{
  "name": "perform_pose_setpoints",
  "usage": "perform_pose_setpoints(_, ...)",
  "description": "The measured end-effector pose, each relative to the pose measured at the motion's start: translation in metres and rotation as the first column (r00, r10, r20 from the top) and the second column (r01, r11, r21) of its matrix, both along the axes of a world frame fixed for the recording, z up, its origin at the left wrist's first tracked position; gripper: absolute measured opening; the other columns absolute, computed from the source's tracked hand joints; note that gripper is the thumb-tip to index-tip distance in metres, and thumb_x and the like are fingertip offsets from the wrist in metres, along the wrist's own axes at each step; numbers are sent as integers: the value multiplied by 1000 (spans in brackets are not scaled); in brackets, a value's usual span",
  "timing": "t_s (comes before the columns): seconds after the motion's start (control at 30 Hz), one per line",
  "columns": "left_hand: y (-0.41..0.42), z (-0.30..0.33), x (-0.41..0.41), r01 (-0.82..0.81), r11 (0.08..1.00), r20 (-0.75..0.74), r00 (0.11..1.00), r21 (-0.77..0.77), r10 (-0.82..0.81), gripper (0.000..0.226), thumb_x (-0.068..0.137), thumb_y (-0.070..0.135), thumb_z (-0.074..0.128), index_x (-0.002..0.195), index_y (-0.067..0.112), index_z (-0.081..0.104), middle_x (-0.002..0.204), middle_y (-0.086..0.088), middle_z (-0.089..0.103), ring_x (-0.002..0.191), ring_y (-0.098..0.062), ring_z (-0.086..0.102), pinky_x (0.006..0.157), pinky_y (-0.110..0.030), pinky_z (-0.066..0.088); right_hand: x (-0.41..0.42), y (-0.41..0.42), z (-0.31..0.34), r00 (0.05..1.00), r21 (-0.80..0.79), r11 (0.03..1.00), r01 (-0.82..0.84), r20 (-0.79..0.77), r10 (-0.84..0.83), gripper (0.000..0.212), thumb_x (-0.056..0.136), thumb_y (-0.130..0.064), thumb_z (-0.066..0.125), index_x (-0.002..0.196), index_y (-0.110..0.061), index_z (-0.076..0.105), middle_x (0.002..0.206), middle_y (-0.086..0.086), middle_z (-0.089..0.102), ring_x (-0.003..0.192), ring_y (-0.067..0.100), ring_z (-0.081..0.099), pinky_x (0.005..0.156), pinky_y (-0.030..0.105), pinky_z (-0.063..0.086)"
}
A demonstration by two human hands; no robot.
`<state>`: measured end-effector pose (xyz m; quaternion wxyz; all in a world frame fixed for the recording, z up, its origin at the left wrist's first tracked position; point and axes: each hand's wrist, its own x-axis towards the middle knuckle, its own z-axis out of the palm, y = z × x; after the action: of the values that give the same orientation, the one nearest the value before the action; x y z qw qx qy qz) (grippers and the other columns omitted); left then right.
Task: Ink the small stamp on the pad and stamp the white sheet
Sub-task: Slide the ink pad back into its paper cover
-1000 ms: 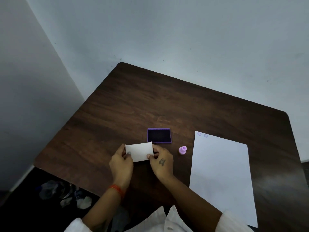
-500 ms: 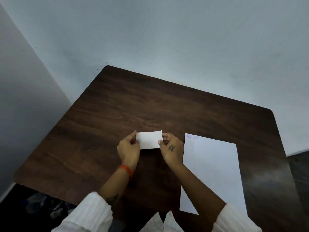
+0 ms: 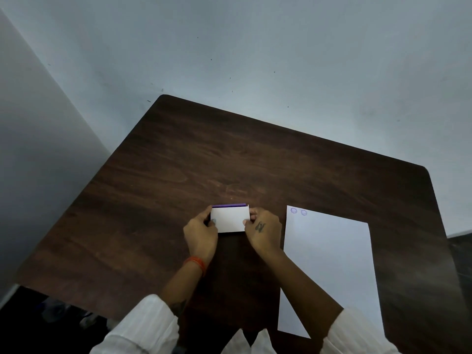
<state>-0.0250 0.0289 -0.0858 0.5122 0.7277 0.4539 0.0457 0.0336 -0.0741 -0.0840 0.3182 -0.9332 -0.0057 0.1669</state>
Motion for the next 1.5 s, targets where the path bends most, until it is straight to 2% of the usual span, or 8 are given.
perform_pose_setpoints(0.47,5,-5,0,30,999,-51,998,21,-29,44,85,1,54,127,13,50,133,-12,55,121,-26,51,103,-39,42,4,-1,-1,1000,10,1000,-17,-17,17,32,82,-14,67,113,-9,63,114,11,69,101,24,65,86,29,52)
perform_pose_setpoints(0.93,16,-3,0,78,995,-31,997,58,-76,42,82,10,63,123,12,55,130,-13,57,120,-27,52,101,-36,41,12,-2,1,998,18,998,-58,-33,59,33,82,-15,67,114,-10,63,112,11,70,98,24,66,86,31,52)
perform_pose_setpoints(1.1,19,-7,1,96,993,-5,995,63,-95,39,80,10,64,119,14,58,127,-12,60,117,-26,54,102,-37,41,15,-3,-1,995,5,996,-89,-32,89,32,81,-15,67,113,-12,64,110,9,71,94,20,66,76,20,45)
perform_pose_setpoints(1.2,20,-8,0,93,994,8,996,64,-94,39,81,12,63,119,13,58,127,-12,59,117,-26,54,103,-37,40,16,-3,-1,993,-18,994,-107,-51,106,31,82,-18,67,112,-11,65,110,9,71,95,21,66,74,20,43)
perform_pose_setpoints(1.27,20,-9,0,81,992,31,996,92,-84,42,82,17,63,123,14,54,131,-11,54,113,-25,54,102,-39,41,15,-3,3,995,-21,995,-94,-24,94,27,83,-22,66,107,-10,66,105,10,72,95,24,66,77,24,47)
perform_pose_setpoints(1.33,19,-8,-1,71,985,26,997,155,-76,45,83,23,61,126,17,49,136,-10,45,105,-23,56,99,-41,45,12,-4,10,996,3,999,-39,82,39,28,85,-27,63,105,-8,65,105,11,71,96,26,65,81,29,50)
perform_pose_setpoints(1.4,15,-7,-3,91,961,32,994,260,-103,45,84,25,58,128,20,46,139,-9,41,113,-25,52,97,-45,47,8,-4,16,980,19,1000,-3,199,-1,34,86,-32,60,113,-10,60,112,11,67,102,25,62,84,30,49)
perform_pose_setpoints(1.5,8,2,1,180,868,46,973,463,-226,47,87,29,53,131,18,41,143,-11,37,130,-27,38,104,-45,37,4,-6,21,948,21,999,-28,319,20,41,90,-37,53,124,-14,52,126,9,60,114,22,55,91,29,46)
